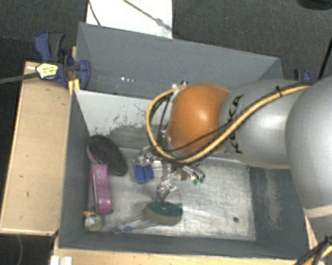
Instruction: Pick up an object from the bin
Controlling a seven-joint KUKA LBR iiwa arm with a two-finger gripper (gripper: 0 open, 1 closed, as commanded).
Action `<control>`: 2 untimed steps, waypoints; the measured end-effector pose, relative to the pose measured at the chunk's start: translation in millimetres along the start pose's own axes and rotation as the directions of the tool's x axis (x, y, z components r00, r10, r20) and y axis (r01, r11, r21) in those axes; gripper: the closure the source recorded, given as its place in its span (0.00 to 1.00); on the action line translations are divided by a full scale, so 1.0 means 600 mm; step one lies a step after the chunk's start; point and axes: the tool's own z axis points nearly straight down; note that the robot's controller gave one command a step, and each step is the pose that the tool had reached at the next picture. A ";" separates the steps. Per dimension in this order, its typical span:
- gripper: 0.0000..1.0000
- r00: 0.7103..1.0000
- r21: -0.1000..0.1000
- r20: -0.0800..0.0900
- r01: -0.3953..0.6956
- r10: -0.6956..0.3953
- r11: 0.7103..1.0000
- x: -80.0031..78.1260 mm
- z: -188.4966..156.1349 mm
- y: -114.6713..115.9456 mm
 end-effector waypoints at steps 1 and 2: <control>1.00 1.000 0.001 0.003 0.001 -0.001 1.000 -0.004 -0.007 0.002; 1.00 0.980 0.003 0.004 0.199 -0.199 0.980 -0.008 -0.240 0.054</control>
Offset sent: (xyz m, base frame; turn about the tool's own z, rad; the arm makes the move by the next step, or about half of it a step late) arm 0.0000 0.0000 0.0000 0.0000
